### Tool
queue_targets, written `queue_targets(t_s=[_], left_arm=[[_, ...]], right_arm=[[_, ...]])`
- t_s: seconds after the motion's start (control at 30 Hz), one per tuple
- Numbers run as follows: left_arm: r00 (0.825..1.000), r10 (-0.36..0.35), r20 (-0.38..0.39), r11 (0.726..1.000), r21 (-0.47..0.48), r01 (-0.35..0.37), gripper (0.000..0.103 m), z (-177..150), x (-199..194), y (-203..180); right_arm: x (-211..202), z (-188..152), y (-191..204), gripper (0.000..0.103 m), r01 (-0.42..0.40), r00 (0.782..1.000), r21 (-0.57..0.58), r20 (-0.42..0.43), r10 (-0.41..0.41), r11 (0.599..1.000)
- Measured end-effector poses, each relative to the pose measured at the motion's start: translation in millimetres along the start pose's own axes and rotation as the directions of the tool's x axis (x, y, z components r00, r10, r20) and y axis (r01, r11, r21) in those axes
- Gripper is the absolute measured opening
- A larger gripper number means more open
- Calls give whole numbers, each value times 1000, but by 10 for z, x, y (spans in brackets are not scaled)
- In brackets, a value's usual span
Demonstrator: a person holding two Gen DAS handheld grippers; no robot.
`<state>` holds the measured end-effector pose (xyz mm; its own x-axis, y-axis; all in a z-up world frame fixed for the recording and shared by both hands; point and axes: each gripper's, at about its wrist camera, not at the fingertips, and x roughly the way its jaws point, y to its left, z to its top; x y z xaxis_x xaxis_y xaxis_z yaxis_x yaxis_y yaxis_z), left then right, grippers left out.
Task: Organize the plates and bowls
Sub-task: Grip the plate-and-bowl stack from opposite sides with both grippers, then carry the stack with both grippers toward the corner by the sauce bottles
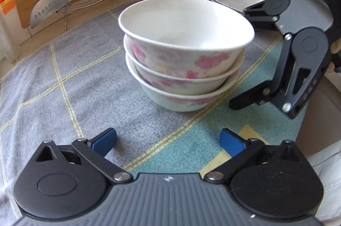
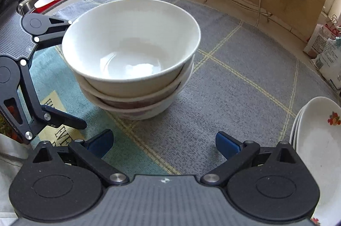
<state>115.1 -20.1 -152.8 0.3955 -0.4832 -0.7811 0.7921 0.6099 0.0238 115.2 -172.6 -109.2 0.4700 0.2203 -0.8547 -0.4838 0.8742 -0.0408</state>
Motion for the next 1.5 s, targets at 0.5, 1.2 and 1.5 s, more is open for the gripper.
queue_targets(t_s=[0.5,1.2,1.5], left_arm=[[981,-150,125,975,184,126,103,13,95,171],[939,-342,40,886,346,308,100,351,150,370],[940,-340,-14,854,415,315,85,435,166,292]], right_arm=[[28,-76,2,103,2,997,22,74,-3,1000],[56,371,-28,98,-160,987,-267,-21,161,950],[51,431,-30,87,-225,974,-302,-49,221,926]])
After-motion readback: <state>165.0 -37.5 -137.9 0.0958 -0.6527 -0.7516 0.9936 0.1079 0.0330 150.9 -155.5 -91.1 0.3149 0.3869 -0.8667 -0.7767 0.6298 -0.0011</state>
